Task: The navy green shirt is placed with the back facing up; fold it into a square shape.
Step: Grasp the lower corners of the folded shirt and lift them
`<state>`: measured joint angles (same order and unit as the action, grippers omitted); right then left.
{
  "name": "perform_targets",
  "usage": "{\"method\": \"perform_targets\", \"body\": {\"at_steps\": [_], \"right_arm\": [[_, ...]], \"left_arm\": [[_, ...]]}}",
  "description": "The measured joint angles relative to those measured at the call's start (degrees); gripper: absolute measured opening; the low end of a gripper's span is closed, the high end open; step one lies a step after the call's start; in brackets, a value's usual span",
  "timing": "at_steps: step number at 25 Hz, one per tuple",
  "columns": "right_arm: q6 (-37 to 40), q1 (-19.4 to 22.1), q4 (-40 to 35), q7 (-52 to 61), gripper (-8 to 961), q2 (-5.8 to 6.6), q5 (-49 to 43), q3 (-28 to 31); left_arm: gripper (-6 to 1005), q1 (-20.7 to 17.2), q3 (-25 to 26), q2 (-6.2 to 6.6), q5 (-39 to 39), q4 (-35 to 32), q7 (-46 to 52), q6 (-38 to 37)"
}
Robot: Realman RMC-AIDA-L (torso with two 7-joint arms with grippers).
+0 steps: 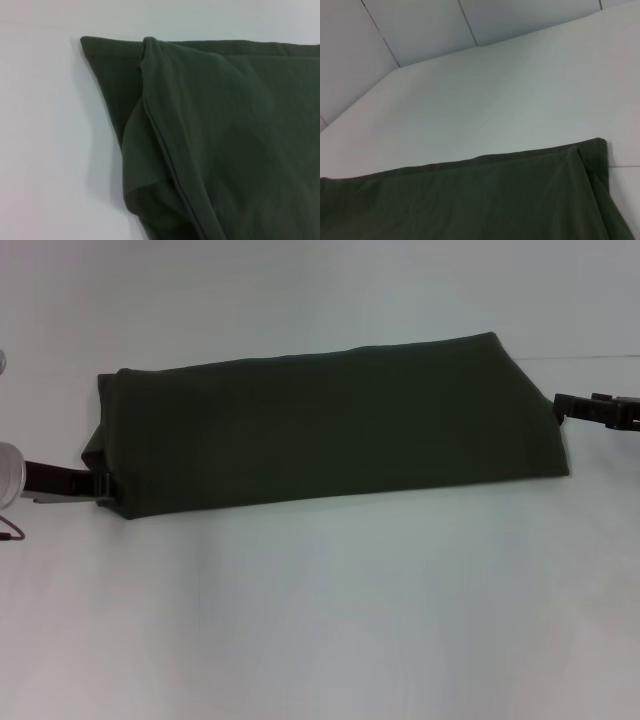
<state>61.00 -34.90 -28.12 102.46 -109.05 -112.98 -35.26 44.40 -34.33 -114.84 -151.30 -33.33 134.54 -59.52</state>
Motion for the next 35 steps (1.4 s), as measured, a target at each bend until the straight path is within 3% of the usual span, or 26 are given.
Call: {"method": "perform_targets", "body": {"at_steps": [8, 18, 35], "right_arm": [[0.4, -0.5, -0.8, 6.4, 772, 1.09, -1.1, -1.2], [2.1, -2.8, -4.3, 20.6, 770, 2.25, -12.3, -3.3], [-2.1, -4.5, -2.3, 22.8, 763, 1.59, -15.8, -5.0]], "left_arm": [[3, 0.4, -0.1, 0.07, -0.3, 0.0, -0.1, 0.8], [3, 0.5, -0.8, 0.05, -0.3, -0.1, -0.5, 0.9], [2, 0.0, -1.7, -0.13, -0.3, 0.1, -1.6, 0.8]]}}
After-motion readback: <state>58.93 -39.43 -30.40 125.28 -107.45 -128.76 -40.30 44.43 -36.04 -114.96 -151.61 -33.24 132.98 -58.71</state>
